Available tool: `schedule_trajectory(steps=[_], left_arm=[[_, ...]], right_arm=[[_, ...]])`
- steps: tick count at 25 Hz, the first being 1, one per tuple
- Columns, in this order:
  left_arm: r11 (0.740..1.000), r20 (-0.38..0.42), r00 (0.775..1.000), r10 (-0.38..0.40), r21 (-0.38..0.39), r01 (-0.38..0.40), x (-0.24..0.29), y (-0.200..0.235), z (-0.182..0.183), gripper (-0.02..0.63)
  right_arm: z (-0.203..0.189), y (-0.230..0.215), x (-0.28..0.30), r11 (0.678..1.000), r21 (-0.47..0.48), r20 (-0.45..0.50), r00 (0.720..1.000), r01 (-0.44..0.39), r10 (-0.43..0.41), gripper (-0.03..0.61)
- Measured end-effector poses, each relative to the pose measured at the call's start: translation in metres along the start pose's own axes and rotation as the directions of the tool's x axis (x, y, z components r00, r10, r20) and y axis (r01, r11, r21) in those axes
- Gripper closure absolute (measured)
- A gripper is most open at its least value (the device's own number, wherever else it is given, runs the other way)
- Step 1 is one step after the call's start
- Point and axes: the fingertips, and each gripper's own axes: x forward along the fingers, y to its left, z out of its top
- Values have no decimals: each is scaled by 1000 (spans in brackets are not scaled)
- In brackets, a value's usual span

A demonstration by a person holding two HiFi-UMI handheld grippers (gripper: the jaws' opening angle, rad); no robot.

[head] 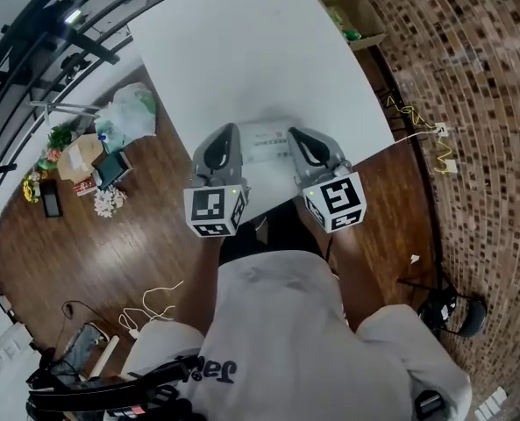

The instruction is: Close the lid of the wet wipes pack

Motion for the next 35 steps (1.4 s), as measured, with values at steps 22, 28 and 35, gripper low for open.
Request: schedule_trajectory(steps=[22, 28, 35], left_arm=[[1000, -146, 989, -22, -13, 20, 15, 2, -84, 598], [1000, -162, 987, -8, -26, 4, 18, 2, -96, 598], [1000, -163, 986, -21, -22, 18, 24, -6, -102, 598]], right_arm=[[-112, 31, 46, 995, 91, -248, 969, 28, -4, 589], [-134, 35, 49, 999, 48, -287, 958, 19, -5, 588], [-158, 38, 52, 996, 86, -329, 944, 28, 2, 589]])
